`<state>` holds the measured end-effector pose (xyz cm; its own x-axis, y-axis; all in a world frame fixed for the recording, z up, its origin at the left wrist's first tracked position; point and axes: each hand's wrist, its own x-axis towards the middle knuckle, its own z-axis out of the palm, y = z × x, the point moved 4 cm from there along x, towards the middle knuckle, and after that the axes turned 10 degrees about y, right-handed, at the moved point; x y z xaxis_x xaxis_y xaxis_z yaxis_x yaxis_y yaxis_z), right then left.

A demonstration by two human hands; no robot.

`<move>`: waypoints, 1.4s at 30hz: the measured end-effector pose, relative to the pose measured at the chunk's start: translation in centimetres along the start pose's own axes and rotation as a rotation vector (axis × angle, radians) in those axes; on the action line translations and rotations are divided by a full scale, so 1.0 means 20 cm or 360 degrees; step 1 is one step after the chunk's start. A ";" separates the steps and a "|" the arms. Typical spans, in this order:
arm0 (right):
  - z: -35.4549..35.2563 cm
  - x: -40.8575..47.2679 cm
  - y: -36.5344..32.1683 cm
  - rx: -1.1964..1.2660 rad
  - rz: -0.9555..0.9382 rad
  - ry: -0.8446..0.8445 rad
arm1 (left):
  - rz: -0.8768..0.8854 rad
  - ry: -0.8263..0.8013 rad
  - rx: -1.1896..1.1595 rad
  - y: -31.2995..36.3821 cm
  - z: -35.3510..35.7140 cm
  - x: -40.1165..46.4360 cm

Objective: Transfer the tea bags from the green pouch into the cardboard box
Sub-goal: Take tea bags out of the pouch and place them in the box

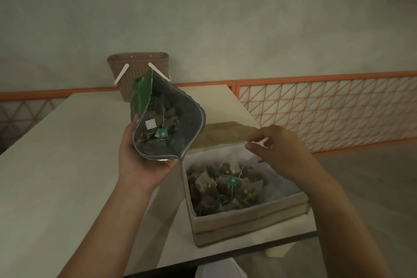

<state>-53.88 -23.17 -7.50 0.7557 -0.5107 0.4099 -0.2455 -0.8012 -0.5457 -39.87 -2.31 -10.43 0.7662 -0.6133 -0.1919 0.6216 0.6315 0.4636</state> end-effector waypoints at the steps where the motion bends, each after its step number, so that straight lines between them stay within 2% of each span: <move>1: -0.01 0.01 -0.05 0.0098 -0.0048 0.0062 | -0.0004 -0.0004 0.0001 0.00 0.01 0.00; 4: -0.05 0.05 -0.27 0.0470 -0.0190 0.0277 | -0.0032 -0.0022 -0.0020 0.01 0.00 -0.01; 6: -0.03 0.09 -0.45 0.0626 -0.0317 0.0305 | -0.0073 -0.0046 -0.0034 0.01 0.00 -0.02; 11: 0.17 0.23 -0.78 0.0519 -0.0763 0.0125 | -0.0103 -0.0060 -0.0031 0.06 0.00 -0.04; 14: 0.24 0.28 -0.86 0.0488 -0.0883 0.0129 | -0.0088 -0.0011 -0.0016 0.09 -0.03 -0.05; 17: 0.27 0.31 -0.88 0.0521 -0.0901 0.0322 | -0.0098 0.0060 0.0013 0.11 -0.06 -0.06; 24: 0.29 0.26 -0.89 0.0700 -0.0936 0.0598 | -0.0046 -0.0028 0.0117 0.13 -0.02 -0.09; 31: 0.13 0.14 -0.95 0.0902 -0.1164 0.0927 | 0.0145 -0.0105 0.0198 0.20 0.04 -0.08; 37: 0.27 0.22 -0.88 0.0809 -0.0917 0.0659 | 0.0019 0.0034 0.0181 0.19 -0.06 0.03; 42: 0.25 0.20 -0.89 0.0832 -0.0960 0.0647 | 0.0053 -0.0024 0.0150 0.19 -0.08 0.03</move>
<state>-43.45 -9.48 0.30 0.3688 -0.1995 0.9078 0.5070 -0.7754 -0.3764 -36.70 0.46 -10.19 0.7831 -0.6003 -0.1624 0.5772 0.6045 0.5490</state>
